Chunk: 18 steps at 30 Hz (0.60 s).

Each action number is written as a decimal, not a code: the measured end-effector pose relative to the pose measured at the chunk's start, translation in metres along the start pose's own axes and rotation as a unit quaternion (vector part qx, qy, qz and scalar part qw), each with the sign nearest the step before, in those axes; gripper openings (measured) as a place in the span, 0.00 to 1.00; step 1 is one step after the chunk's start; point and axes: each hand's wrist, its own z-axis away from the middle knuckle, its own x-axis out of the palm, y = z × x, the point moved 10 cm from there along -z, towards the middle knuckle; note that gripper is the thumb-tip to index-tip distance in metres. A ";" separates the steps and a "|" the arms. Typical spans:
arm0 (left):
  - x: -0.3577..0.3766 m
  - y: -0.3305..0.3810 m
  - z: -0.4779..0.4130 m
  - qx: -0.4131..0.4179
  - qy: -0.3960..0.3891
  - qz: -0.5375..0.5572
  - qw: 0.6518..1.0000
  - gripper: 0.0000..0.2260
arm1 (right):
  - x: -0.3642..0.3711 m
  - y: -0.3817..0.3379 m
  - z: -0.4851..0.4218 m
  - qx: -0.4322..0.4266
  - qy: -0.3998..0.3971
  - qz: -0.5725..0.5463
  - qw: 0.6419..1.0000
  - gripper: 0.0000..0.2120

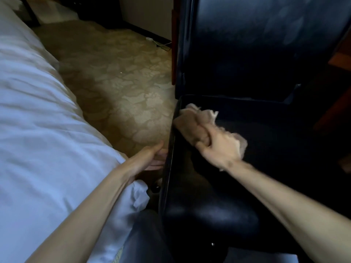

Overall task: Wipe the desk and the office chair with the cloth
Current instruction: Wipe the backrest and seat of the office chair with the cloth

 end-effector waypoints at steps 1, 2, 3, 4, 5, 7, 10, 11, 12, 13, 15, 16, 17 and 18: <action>0.002 -0.002 0.001 0.000 -0.001 0.011 1.000 0.20 | 0.003 -0.022 0.017 -0.023 0.014 -0.030 0.999 0.24; 0.002 -0.004 0.002 -0.003 0.005 0.031 0.999 0.20 | 0.007 -0.040 0.033 -0.040 0.021 -0.061 0.997 0.23; 0.002 -0.008 0.005 -0.008 0.011 0.061 0.998 0.19 | 0.009 -0.053 0.044 -0.050 0.023 -0.095 0.994 0.23; 0.001 -0.013 0.008 -0.013 0.011 0.090 0.996 0.19 | 0.009 -0.060 0.049 -0.049 0.023 -0.126 0.991 0.22; 0.002 -0.016 0.011 -0.017 0.001 0.110 0.994 0.19 | 0.005 -0.060 0.047 -0.031 0.027 -0.154 0.987 0.21; 0.003 -0.021 0.019 -0.020 -0.027 0.117 0.993 0.21 | -0.015 -0.044 0.026 0.020 0.075 -0.191 0.978 0.20; 0.000 -0.024 0.019 -0.010 -0.026 0.096 0.995 0.22 | -0.061 -0.024 -0.016 0.036 0.189 -0.176 0.965 0.20; 0.002 -0.023 0.020 -0.006 -0.030 0.079 0.996 0.22 | -0.067 -0.021 -0.029 0.028 0.201 -0.154 0.967 0.19; 0.005 -0.023 0.020 -0.002 -0.043 0.058 0.997 0.22 | -0.065 -0.021 -0.042 0.013 0.184 -0.122 0.975 0.18; 0.010 -0.023 0.021 0.003 -0.061 0.039 0.997 0.22 | -0.052 -0.025 -0.053 -0.010 0.138 -0.072 0.988 0.17; 0.020 -0.022 0.025 0.010 -0.103 0.011 0.995 0.23 | -0.009 -0.032 -0.058 -0.046 0.023 0.049 0.997 0.22; 0.024 -0.024 0.027 0.007 -0.120 0.009 0.993 0.23 | 0.006 -0.036 -0.052 -0.058 0.002 0.077 0.995 0.21; 0.026 -0.026 0.030 0.005 -0.130 0.012 0.991 0.24 | 0.014 -0.041 -0.045 -0.073 0.010 0.075 0.994 0.19; 0.027 -0.028 0.030 0.006 -0.134 0.016 0.991 0.24 | 0.015 -0.045 -0.037 -0.085 0.027 0.057 0.994 0.17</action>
